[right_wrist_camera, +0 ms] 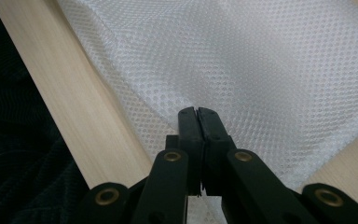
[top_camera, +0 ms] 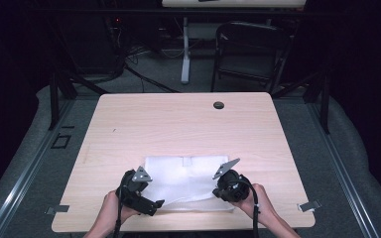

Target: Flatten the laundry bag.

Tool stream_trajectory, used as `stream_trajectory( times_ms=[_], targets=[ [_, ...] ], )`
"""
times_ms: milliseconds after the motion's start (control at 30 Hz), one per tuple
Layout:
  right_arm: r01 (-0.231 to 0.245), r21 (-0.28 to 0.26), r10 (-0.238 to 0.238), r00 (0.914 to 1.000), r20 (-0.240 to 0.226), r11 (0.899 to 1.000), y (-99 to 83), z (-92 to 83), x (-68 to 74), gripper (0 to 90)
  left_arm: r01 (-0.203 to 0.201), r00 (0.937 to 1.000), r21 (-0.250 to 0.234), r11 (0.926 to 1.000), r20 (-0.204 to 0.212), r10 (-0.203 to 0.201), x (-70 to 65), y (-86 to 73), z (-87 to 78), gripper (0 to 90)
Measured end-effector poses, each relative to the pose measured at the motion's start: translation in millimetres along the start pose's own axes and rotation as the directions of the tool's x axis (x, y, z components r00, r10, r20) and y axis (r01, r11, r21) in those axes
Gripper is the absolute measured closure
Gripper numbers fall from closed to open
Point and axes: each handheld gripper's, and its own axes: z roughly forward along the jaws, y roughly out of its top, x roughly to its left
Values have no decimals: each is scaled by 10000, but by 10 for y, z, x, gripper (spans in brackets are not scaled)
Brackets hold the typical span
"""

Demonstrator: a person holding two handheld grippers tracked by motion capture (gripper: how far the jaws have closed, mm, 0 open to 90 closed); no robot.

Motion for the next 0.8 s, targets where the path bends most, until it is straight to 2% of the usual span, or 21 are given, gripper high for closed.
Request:
stream_trajectory(
  times_ms=[33, 67, 500, 800],
  targets=[
    [17, 37, -17, 10000, 0, 10000, 6, -19, -11, 897, -1, 9999, 15, 10000, 127, 1, -7, 9, 2, 25],
    [-6, -31, 6, 10000, 24, 10000, 7, -19, -11, 897, -81, 10000, -75, 9999, 18, 81, -23, 20, 14, 26],
    [-163, -324, 166, 9998, 97, 9993, 54, -89, -47, 898, -807, 9960, 148, 9966, 391, 801, -187, 162, 219, 31],
    [-242, -415, 244, 9997, 48, 9988, 73, -116, -67, 898, -1274, 9916, 379, 9911, 293, 1263, -292, 237, 377, 98]
  ],
)
